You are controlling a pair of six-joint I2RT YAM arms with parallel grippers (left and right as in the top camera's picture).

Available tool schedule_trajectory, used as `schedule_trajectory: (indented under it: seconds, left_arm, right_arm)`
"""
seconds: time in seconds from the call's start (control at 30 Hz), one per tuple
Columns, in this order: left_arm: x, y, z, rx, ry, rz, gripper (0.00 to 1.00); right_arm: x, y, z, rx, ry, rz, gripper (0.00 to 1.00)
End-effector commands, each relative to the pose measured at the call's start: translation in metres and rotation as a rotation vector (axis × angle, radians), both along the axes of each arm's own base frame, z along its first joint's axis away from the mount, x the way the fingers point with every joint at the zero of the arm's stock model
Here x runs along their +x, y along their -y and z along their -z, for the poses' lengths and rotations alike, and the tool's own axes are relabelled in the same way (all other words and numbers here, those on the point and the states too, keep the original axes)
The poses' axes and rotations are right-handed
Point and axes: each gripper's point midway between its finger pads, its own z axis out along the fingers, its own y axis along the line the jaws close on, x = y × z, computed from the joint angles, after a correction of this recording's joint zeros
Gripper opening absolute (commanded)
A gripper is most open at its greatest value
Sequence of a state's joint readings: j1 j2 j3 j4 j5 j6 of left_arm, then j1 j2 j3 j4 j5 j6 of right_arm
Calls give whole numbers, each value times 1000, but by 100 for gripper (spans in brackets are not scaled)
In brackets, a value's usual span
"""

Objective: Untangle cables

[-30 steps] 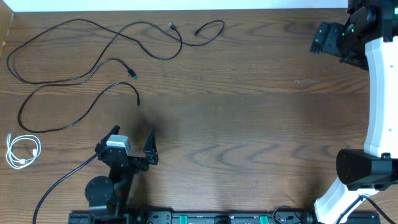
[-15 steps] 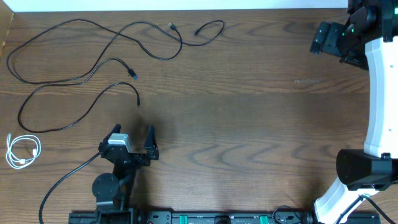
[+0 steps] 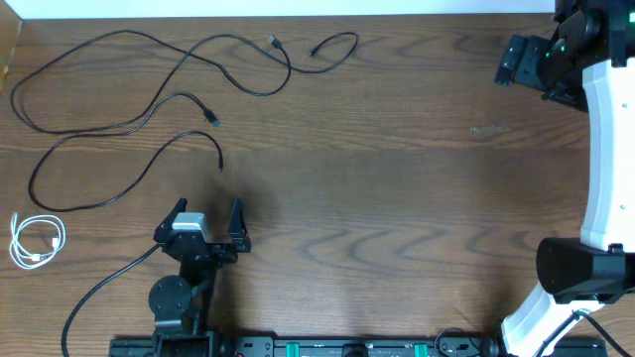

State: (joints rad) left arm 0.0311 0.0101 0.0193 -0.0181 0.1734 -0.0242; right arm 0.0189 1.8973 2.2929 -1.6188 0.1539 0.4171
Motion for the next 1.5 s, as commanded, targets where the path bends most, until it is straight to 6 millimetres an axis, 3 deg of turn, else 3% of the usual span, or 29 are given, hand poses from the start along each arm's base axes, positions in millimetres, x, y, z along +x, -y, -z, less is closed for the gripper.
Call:
schedule_trajectory:
  seconds: [0.0,0.17,1.47]
  left_arm:
    - [-1,3,16,98,-39,25,98]
    - [-1,-5,17,90,-50,-28,98]
    - [-1,-4,17,27,-52,-29,98]
  right_arm:
    - [0,1,2,-3,-6,13,99]
    - [0,1,2,-3,-6,13,99]
    - [0,1,2,-3,-6,13,99]
